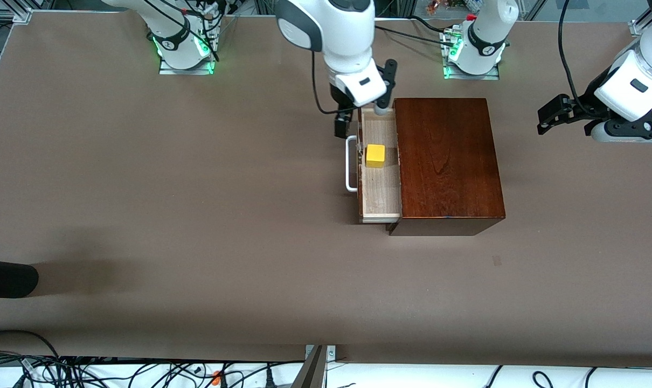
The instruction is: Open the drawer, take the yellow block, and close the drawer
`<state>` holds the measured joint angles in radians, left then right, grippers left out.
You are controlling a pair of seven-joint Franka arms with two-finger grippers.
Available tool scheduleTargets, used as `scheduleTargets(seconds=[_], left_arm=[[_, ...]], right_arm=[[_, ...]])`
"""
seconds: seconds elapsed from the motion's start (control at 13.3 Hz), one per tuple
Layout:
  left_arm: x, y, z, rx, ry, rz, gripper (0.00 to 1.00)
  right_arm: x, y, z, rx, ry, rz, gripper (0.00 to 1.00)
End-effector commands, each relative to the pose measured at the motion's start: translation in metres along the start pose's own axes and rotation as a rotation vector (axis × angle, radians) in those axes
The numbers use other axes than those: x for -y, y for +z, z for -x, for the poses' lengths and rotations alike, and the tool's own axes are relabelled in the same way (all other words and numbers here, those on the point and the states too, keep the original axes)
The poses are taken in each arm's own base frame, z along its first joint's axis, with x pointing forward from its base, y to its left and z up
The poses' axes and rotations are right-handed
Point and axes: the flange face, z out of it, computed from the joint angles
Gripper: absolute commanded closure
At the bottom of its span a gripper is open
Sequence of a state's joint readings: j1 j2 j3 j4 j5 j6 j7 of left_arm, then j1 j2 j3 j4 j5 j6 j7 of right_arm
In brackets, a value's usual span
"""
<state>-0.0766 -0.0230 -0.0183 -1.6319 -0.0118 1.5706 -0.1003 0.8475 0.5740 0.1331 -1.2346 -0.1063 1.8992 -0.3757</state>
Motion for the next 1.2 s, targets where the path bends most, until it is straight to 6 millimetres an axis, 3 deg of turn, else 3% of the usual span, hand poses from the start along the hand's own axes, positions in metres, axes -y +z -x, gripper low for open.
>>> scheduleTargets(seconds=[0.0, 0.45, 1.13], left_arm=[[0.006, -0.001, 0.003, -0.011, 0.019, -0.022, 0.00], [0.013, 0.000, 0.003, 0.003, 0.008, -0.022, 0.00], [0.012, 0.001, 0.003, 0.012, 0.010, -0.023, 0.00]], right_arm=[[0.012, 0.041, -0.041, -0.050, -0.058, 0.033, 0.00], [0.023, 0.088, -0.051, -0.036, -0.095, 0.040, 0.00], [0.010, 0.119, -0.049, -0.041, -0.089, 0.050, 0.00]])
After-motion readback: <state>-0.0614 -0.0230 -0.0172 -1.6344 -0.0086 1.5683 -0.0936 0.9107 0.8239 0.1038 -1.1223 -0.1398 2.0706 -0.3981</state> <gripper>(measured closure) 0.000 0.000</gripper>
